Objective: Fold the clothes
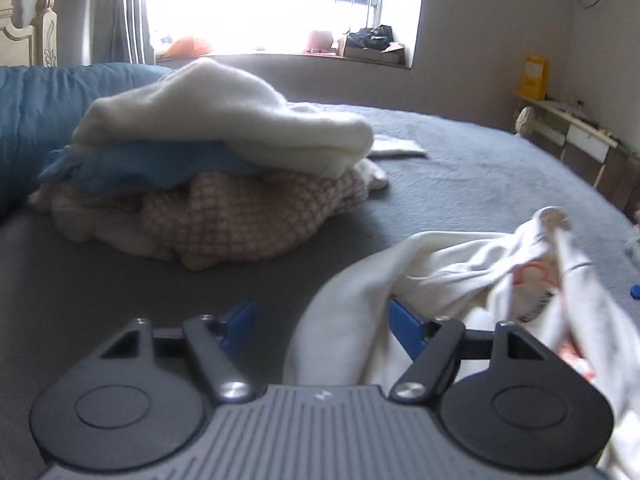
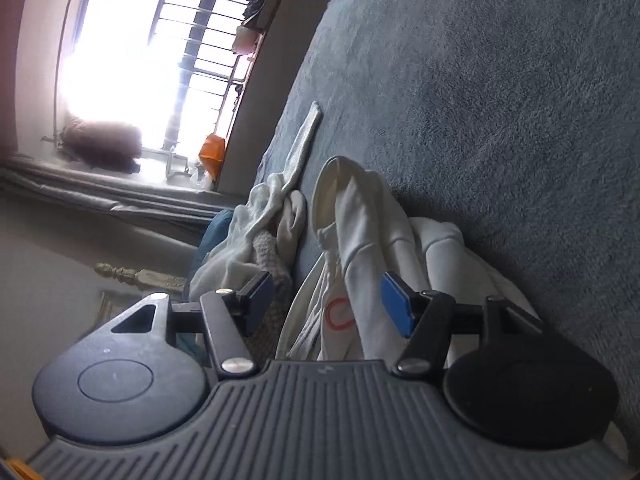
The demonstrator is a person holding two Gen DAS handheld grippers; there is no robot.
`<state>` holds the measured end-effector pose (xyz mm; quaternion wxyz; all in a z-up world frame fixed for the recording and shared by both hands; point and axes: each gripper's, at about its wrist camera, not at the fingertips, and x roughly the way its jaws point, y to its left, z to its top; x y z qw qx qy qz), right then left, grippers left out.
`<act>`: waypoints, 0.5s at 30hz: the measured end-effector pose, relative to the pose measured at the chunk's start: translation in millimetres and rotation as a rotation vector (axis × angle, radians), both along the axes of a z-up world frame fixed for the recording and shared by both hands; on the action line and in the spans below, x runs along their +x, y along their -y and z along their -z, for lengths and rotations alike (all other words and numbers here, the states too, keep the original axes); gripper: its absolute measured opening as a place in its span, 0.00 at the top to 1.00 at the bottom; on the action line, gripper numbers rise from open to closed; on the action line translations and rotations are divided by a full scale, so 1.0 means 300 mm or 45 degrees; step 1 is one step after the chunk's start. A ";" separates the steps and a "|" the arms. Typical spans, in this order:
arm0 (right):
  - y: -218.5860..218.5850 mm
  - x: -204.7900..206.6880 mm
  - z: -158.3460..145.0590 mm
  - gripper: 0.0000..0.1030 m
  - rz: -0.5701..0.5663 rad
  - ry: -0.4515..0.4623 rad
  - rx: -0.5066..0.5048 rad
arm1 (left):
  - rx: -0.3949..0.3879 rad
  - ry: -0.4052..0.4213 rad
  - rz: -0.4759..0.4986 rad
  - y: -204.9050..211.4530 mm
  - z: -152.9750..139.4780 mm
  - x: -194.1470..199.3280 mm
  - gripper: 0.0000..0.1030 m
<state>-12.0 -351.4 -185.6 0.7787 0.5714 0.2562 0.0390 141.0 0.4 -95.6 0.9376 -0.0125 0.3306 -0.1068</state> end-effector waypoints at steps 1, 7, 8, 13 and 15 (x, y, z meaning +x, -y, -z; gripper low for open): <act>-0.014 -0.008 -0.027 0.41 -0.033 0.016 -0.010 | -0.021 -0.011 0.022 -0.006 -0.014 -0.025 0.24; -0.124 -0.166 -0.099 0.41 -0.315 0.001 -0.130 | -0.028 -0.112 0.225 0.009 -0.062 -0.210 0.22; -0.148 -0.200 -0.104 0.41 -0.350 -0.015 -0.159 | -0.022 -0.130 0.260 0.019 -0.062 -0.238 0.21; -0.258 -0.356 -0.095 0.41 -0.480 -0.061 -0.248 | 0.080 -0.225 0.397 0.095 -0.022 -0.396 0.17; -0.296 -0.412 -0.081 0.41 -0.478 -0.089 -0.310 | 0.166 -0.251 0.410 0.130 0.007 -0.452 0.17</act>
